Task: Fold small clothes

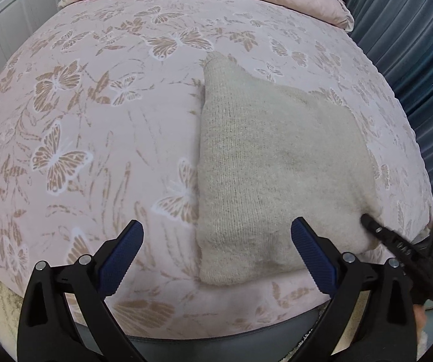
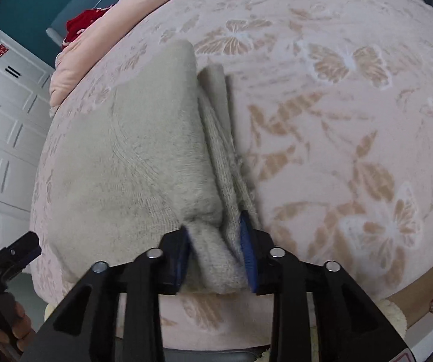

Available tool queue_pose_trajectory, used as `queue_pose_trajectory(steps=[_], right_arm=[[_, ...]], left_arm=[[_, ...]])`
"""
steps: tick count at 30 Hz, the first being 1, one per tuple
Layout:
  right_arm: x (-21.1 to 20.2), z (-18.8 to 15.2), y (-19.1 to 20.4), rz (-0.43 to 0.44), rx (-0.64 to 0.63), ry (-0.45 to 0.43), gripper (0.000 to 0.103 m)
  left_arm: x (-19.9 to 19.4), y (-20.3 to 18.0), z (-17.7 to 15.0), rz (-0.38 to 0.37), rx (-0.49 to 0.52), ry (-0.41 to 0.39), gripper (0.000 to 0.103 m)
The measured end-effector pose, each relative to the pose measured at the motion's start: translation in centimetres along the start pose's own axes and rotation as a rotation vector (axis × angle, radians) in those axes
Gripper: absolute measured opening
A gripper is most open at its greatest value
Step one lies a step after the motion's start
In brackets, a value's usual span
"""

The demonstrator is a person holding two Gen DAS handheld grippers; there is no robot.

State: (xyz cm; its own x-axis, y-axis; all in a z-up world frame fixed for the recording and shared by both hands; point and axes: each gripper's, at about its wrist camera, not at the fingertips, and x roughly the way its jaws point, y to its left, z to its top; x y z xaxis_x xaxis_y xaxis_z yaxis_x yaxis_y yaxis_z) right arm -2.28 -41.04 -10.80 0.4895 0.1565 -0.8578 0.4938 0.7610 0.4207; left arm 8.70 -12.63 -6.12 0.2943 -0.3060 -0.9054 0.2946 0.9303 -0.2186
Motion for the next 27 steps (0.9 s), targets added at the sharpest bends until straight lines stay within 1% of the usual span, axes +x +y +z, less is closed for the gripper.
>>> queue_pose_trajectory(steps=[1,2,3,4,5,6,8,9,10,11,12,13,14,15,16,17,18,19,21,22,23,25,27], right_arm=[[-0.7,0.2,0.3,0.008,0.004,-0.014,0.037],[-1.4,0.5,0.6,0.000,-0.001,-0.032,0.053],[-2.0,0.8,0.9,-0.027,-0.002,-0.059,0.064],[-2.3,1.2,1.0,-0.041,-0.002,-0.086,0.081],[-2.1,1.5,1.1,-0.034,-0.005,-0.096,0.083],[-1.4,1.9,1.0,-0.022,-0.004,-0.074,0.083],[0.9,2.6,0.4,0.029,0.038,0.001,0.083],[2.1,2.7,0.0,0.074,0.070,0.043,0.083],[3.2,2.7,-0.2,0.123,0.100,0.069,0.089],[3.6,2.6,-0.3,0.138,0.118,0.055,0.096],[3.8,2.5,-0.2,0.159,0.123,0.037,0.098],[3.9,2.5,0.1,0.167,0.122,0.025,0.098],[4.1,2.6,0.5,0.158,0.122,0.025,0.098],[4.3,2.7,1.1,0.159,0.115,0.035,0.091],[4.4,2.8,1.6,0.170,0.108,0.049,0.071],[4.3,2.8,1.9,0.157,0.106,0.056,0.057],[4.0,2.9,2.1,0.160,0.106,0.056,0.047],[3.2,2.9,2.2,0.182,0.114,0.047,0.039],[1.2,2.8,2.7,0.226,0.120,0.008,0.036],[0.0,2.6,2.9,0.241,0.114,-0.011,0.035],[-1.5,2.1,3.2,0.238,0.102,-0.031,0.035],[-4.5,0.9,3.5,0.238,0.081,-0.066,0.035],[-7.4,-0.7,3.5,0.251,0.079,-0.090,0.035]], left_arm=[[0.6,0.0,0.2,-0.010,-0.005,0.017,0.096],[1.3,0.0,0.4,-0.019,-0.008,0.033,0.096],[1.8,-0.1,0.5,-0.033,-0.009,0.041,0.096],[2.5,0.0,0.7,-0.037,-0.015,0.046,0.096],[3.0,0.1,0.9,-0.038,-0.029,0.046,0.096],[3.6,0.3,1.1,-0.055,-0.049,0.039,0.098],[5.0,1.0,1.5,-0.117,-0.102,0.045,0.098],[5.8,1.2,1.7,-0.150,-0.129,0.059,0.098],[6.7,1.4,2.0,-0.190,-0.156,0.080,0.098],[7.7,1.6,2.1,-0.216,-0.178,0.106,0.098],[8.7,1.9,2.1,-0.238,-0.208,0.132,0.098],[9.5,2.3,2.2,-0.272,-0.242,0.152,0.098],[9.9,2.5,2.3,-0.279,-0.268,0.157,0.098],[9.9,2.5,2.5,-0.283,-0.280,0.162,0.098],[9.9,2.2,2.7,-0.285,-0.271,0.173,0.098],[9.7,1.7,2.9,-0.294,-0.247,0.188,0.097],[9.5,1.0,3.1,-0.312,-0.221,0.206,0.088],[9.0,0.5,3.1,-0.294,-0.201,0.209,0.084],[7.3,-0.3,3.2,-0.290,-0.150,0.196,0.062],[6.3,-0.7,3.1,-0.291,-0.129,0.188,0.058],[5.2,-0.9,3.0,-0.304,-0.116,0.186,0.055],[2.8,-1.4,2.3,-0.340,-0.087,0.180,0.054],[0.1,-2.2,1.3,-0.360,-0.034,0.162,0.053]])
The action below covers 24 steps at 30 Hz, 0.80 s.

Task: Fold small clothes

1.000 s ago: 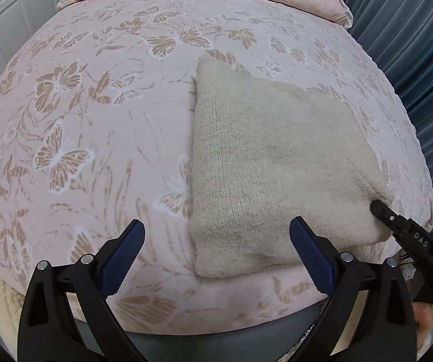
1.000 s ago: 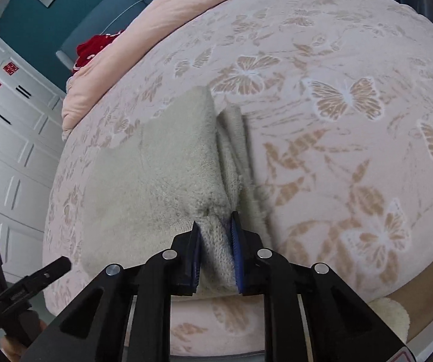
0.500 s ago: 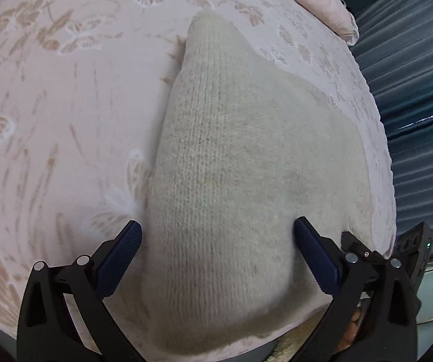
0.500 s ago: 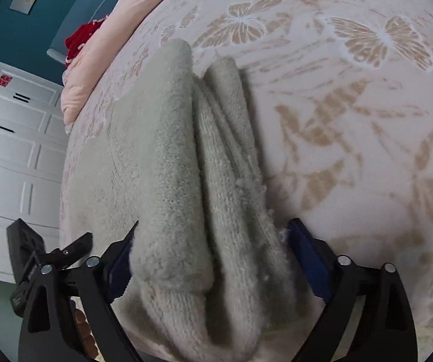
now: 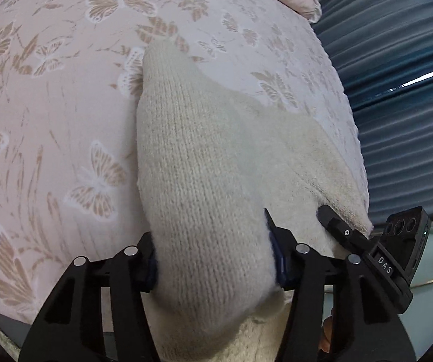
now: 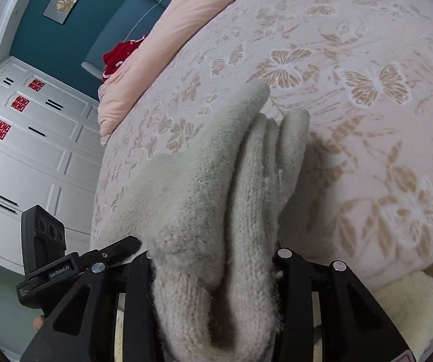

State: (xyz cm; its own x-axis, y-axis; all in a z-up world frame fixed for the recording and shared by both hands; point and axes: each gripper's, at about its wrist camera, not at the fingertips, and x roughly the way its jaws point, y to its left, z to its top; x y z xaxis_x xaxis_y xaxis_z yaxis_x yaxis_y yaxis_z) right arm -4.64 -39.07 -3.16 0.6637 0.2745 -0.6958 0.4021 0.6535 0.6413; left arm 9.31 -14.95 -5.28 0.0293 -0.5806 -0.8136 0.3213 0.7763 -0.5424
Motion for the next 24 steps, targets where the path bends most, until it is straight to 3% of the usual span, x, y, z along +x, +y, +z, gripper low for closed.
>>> queue_pose_trajectory(steps=[6,10,17,24], right_arm=[[-8.2,-2.4,2.5,-0.003,-0.058,-0.100,0.035],[-13.5,-2.5,6.1,0.019,-0.147,-0.212,0.035],[-20.3,-2.5,15.1,0.146,-0.345,-0.429,0.036],[-21.1,-3.3,24.7,0.316,-0.527,-0.537,0.037]], left_arm=[[-5.2,-4.2,-3.6,-0.098,0.105,-0.022,0.053],[-9.4,-6.9,-4.1,-0.170,0.158,-0.105,0.053],[-21.6,-10.9,-5.0,-0.238,0.315,-0.384,0.053],[-33.8,-8.9,-6.0,-0.239,0.416,-0.667,0.055]])
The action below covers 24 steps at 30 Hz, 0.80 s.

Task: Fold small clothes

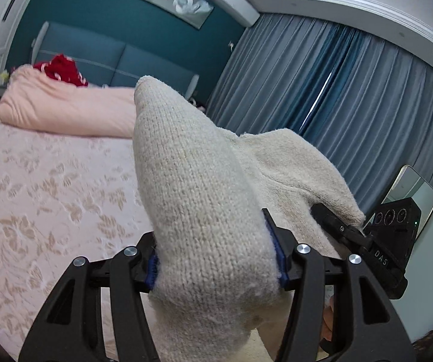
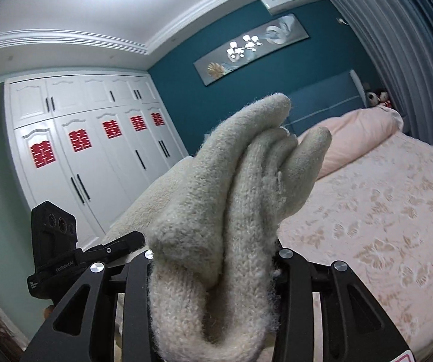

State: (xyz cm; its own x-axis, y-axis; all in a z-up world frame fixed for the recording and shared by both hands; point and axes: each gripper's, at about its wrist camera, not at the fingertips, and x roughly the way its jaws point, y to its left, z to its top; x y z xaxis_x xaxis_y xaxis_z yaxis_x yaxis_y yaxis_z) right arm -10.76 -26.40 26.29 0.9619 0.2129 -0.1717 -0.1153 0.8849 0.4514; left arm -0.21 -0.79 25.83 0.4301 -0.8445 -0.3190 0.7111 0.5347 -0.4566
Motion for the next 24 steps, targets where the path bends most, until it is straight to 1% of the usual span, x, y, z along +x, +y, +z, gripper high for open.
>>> queue_pose_trajectory(steps=[2,5,7,8,9,10,11,12,13,14,15,16,17,18,19,21,22,23,24], right_arm=[[1.9,0.0,1.5,0.044,-0.013,-0.010,0.038],[5.1,-1.2,2.5,0.077,-0.007,0.019,0.040],[8.1,-3.0,1.9,0.070,0.025,0.073,0.042],[9.2,-4.5,1.8,0.060,0.046,0.104,0.046],[10.9,-6.3,1.1,0.043,0.072,0.145,0.048],[13.0,-8.9,-0.3,0.003,0.096,0.200,0.050],[14.9,-11.7,-1.5,-0.034,0.118,0.268,0.058],[17.0,-15.1,-3.1,-0.074,0.141,0.351,0.060],[18.8,-18.9,-5.2,-0.153,0.151,0.450,0.060],[19.8,-22.5,-7.3,-0.231,0.170,0.551,0.057],[20.1,-25.3,-8.9,-0.297,0.200,0.625,0.051],[19.3,-27.5,-10.3,-0.337,0.236,0.667,0.038],[18.2,-28.6,-11.0,-0.339,0.278,0.671,0.036],[17.0,-29.0,-11.3,-0.337,0.289,0.662,0.036],[16.4,-28.9,-11.1,-0.351,0.268,0.659,0.037],[16.0,-27.6,-10.4,-0.361,0.216,0.647,0.040],[16.0,-26.9,-10.1,-0.353,0.208,0.633,0.049],[16.3,-26.3,-9.7,-0.340,0.204,0.616,0.064],[16.9,-25.8,-9.3,-0.332,0.194,0.601,0.070]], left_arm=[[-2.2,1.1,1.0,0.021,0.027,-0.049,0.055],[-4.3,3.7,1.7,0.060,0.037,-0.096,0.055],[-4.4,6.2,1.4,0.097,0.034,-0.097,0.057],[-4.2,7.7,1.0,0.122,0.028,-0.086,0.059],[-3.6,9.6,0.2,0.146,0.013,-0.065,0.060],[-3.0,11.6,-0.8,0.166,-0.015,-0.037,0.061],[-2.0,14.0,-2.3,0.180,-0.059,0.001,0.068],[-0.7,16.7,-4.1,0.199,-0.103,0.039,0.076],[0.4,19.7,-6.5,0.244,-0.160,0.076,0.078],[1.4,22.4,-9.1,0.299,-0.212,0.119,0.083],[2.3,24.9,-11.9,0.376,-0.266,0.176,0.083],[2.6,27.2,-14.8,0.451,-0.328,0.237,0.082],[2.4,28.8,-17.2,0.486,-0.376,0.281,0.077],[1.9,29.6,-18.9,0.498,-0.408,0.296,0.076],[1.1,29.7,-20.1,0.523,-0.413,0.296,0.076],[0.1,29.0,-20.7,0.570,-0.383,0.293,0.079],[-0.2,28.3,-20.7,0.568,-0.366,0.290,0.080],[0.1,27.8,-20.5,0.563,-0.349,0.284,0.084],[0.4,27.2,-20.3,0.557,-0.333,0.278,0.087]])
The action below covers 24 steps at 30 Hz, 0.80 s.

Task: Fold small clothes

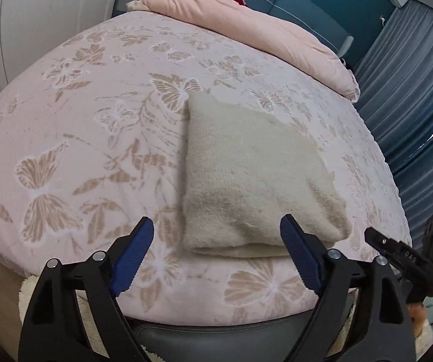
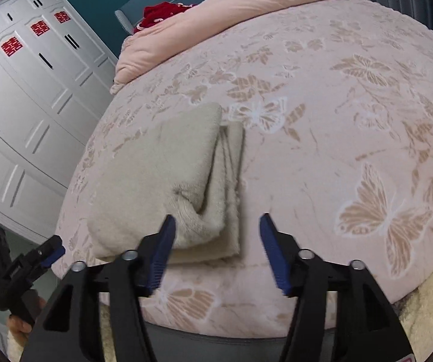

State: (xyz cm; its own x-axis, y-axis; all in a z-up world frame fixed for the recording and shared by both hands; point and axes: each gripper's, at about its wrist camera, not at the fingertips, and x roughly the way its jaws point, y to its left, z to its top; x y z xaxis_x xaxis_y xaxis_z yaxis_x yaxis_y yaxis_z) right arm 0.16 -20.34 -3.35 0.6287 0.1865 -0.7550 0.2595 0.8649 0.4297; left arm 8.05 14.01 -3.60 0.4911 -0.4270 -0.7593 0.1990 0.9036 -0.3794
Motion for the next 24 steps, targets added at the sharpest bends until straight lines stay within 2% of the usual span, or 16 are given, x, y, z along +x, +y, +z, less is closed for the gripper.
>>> queue_pose_trajectory(steps=[2,5,6,9,10,11,12,16,17,18,19,20,21,22,24], right_arm=[[1.2,1.0,1.6,-0.008,-0.042,-0.001,0.079],[5.0,1.5,2.5,-0.058,-0.067,0.066,0.079],[6.0,1.6,2.4,-0.062,-0.066,0.081,0.079],[8.1,2.4,1.5,-0.070,-0.016,0.101,0.082],[8.9,2.9,1.0,-0.060,0.006,0.116,0.086],[9.8,3.3,0.7,-0.055,0.031,0.132,0.086],[10.8,3.6,0.4,-0.036,0.057,0.159,0.086],[14.8,3.5,-0.3,0.041,0.182,0.290,0.089],[14.8,3.6,-0.1,0.036,0.184,0.272,0.074],[14.8,3.9,0.4,0.076,0.166,0.269,0.054],[14.6,4.4,1.1,0.087,0.157,0.276,0.043],[13.6,5.0,1.8,0.085,0.141,0.244,0.039],[12.4,5.9,2.7,0.120,0.109,0.198,0.037],[10.8,6.7,3.8,0.149,0.069,0.146,0.036],[8.3,7.9,5.1,0.144,0.007,0.066,0.036]], left_arm=[[0.4,-1.8,0.1,0.015,0.040,0.003,0.091],[2.3,-3.0,0.1,0.064,0.073,0.034,0.091],[2.8,-3.0,0.1,0.060,0.063,0.049,0.091],[3.4,-0.9,1.0,-0.047,-0.064,0.048,0.092],[3.5,0.0,1.4,-0.075,-0.123,0.048,0.094],[3.9,0.8,1.9,-0.102,-0.174,0.051,0.098],[4.6,1.6,2.6,-0.125,-0.213,0.060,0.098],[9.1,4.1,4.0,-0.106,-0.308,0.150,0.098],[10.4,4.5,4.1,-0.120,-0.328,0.183,0.098],[11.8,4.7,4.1,-0.151,-0.335,0.231,0.094],[13.0,4.9,4.1,-0.183,-0.355,0.279,0.085],[13.7,5.0,4.0,-0.241,-0.395,0.303,0.060],[13.5,4.9,4.3,-0.246,-0.417,0.289,0.056],[12.6,4.2,4.9,-0.249,-0.386,0.255,0.051],[10.3,2.0,6.2,-0.250,-0.267,0.175,0.049]])
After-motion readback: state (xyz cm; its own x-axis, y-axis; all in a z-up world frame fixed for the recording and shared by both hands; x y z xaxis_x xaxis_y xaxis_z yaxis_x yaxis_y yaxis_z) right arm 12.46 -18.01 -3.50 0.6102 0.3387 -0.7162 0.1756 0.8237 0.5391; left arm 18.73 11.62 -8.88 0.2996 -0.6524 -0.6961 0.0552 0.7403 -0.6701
